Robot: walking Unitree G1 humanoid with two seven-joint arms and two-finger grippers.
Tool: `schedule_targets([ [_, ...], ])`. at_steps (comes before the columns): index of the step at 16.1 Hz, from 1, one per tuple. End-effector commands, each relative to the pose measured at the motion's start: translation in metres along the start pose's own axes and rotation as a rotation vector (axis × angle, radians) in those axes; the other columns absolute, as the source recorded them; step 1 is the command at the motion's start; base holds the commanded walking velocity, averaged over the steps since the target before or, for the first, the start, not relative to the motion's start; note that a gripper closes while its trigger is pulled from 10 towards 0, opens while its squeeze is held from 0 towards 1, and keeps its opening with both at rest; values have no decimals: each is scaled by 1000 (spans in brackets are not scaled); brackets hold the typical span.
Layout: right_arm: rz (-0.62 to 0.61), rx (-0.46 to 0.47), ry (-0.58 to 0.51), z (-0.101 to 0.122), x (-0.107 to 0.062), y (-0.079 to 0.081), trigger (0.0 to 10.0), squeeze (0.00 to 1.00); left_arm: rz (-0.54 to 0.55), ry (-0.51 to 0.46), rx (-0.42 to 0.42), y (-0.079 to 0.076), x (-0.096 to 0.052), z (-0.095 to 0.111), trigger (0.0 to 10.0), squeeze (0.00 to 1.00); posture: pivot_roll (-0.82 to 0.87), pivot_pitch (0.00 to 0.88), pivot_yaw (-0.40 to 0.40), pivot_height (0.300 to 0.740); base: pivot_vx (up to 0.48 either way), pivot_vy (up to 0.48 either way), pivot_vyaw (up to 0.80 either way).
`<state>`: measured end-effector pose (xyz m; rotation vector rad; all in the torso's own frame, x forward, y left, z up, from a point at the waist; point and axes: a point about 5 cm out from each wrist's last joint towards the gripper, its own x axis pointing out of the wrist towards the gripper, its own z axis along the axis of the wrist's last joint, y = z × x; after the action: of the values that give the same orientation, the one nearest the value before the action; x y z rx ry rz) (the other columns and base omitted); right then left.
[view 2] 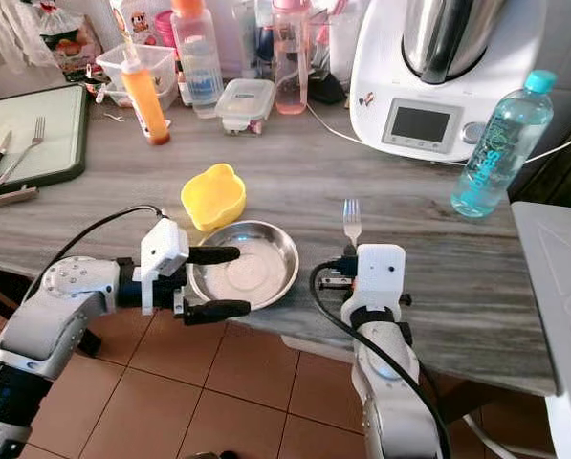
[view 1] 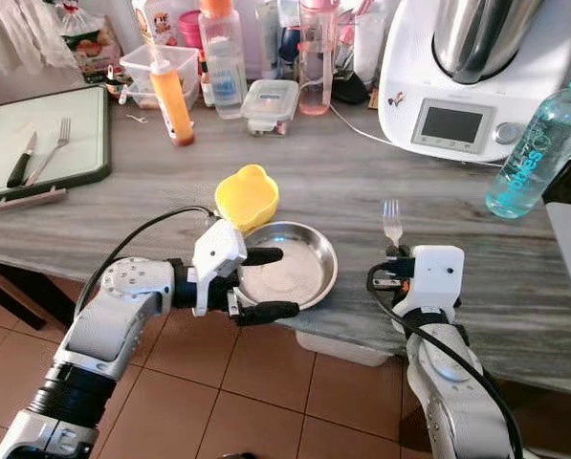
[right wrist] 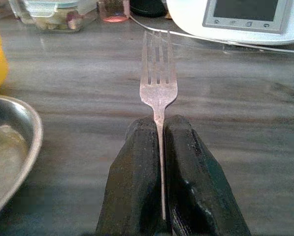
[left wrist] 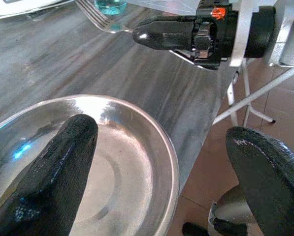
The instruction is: Setting the table
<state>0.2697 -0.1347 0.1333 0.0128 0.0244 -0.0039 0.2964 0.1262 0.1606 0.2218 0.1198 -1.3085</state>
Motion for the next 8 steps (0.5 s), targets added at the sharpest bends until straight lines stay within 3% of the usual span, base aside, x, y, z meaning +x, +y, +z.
schedule_targets([
  [1, 0, 11, 13, -3, 1, 1, 10000, 0, -21, 4, 21, -1, 2, 4, 10000, 0, 83, 131, 44, 740, 0, 0, 0],
  [4, -5, 25, 44, -10, 4, 1, 10000, 0, -28, -1, 21, -2, 4, 5, 10000, 0, 80, 132, 48, 740, 0, 0, 0],
  [8, 15, 62, 76, -20, 11, 12, 10000, 0, -51, -7, 18, -5, 8, 8, 10000, 0, 87, 133, 52, 740, 0, 0, 0],
])
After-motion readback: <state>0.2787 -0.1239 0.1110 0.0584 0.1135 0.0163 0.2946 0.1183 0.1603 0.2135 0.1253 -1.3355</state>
